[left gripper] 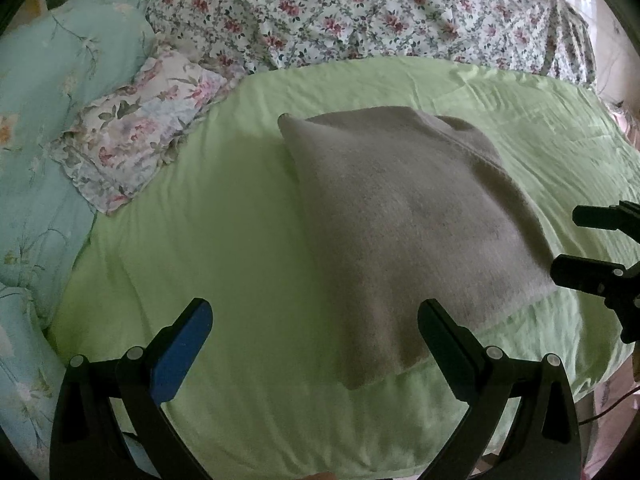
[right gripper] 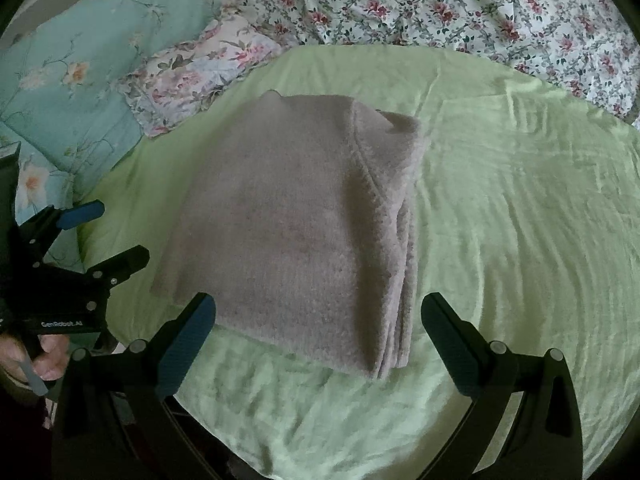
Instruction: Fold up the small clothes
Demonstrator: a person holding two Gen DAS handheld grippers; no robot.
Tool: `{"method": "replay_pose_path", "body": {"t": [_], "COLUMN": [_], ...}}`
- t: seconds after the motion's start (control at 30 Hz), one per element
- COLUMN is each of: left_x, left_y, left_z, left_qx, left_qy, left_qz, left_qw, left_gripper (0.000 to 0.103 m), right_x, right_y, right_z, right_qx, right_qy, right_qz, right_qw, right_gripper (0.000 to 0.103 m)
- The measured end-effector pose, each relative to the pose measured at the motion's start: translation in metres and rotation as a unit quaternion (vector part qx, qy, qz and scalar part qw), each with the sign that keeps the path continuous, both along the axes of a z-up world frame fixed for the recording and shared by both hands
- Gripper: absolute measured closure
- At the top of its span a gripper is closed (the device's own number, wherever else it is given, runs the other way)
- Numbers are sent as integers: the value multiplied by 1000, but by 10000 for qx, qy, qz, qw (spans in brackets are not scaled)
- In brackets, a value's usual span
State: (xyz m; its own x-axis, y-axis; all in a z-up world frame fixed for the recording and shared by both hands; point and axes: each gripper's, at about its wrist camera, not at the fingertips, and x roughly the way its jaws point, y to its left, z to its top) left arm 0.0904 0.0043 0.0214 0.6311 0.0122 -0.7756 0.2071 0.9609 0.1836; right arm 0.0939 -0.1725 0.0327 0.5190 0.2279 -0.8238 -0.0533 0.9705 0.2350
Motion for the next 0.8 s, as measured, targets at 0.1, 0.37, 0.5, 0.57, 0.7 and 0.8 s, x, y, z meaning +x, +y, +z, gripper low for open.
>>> {"method": "replay_pose_path", "body": {"t": [0.1, 0.37, 0.5, 0.57, 0.7, 0.8], "left_x": [1, 13, 27, 37, 49, 57], "left_y": [-1, 6, 14, 20, 26, 29], "left_z": [0, -1, -5, -7, -11, -19], "left_qx": [3, -138, -413, -574, -697, -809], "left_qy": [-3, 34, 187, 243, 276, 386], "left_qz": [3, 125, 242, 279, 398, 450], "left_qw": [10000, 9998, 9987, 9977, 9964, 9950], "left_gripper": [0, 0, 1, 1, 1, 1], "right_x": [1, 9, 19, 24, 40, 55], "right_y": [-1, -11, -26, -31, -43, -47], "right_z": [-2, -5, -5, -7, -15, -25], "right_qx": [13, 294, 639, 828, 1057, 1117], "right_qy": [12, 2, -109, -160, -123, -52], "right_qz": [-23, -347, -639, -750, -954, -1058], "right_qw": [10000, 9990, 9959, 9936, 9897, 9881], "right_gripper": [1, 1, 1, 3, 27, 34]}}
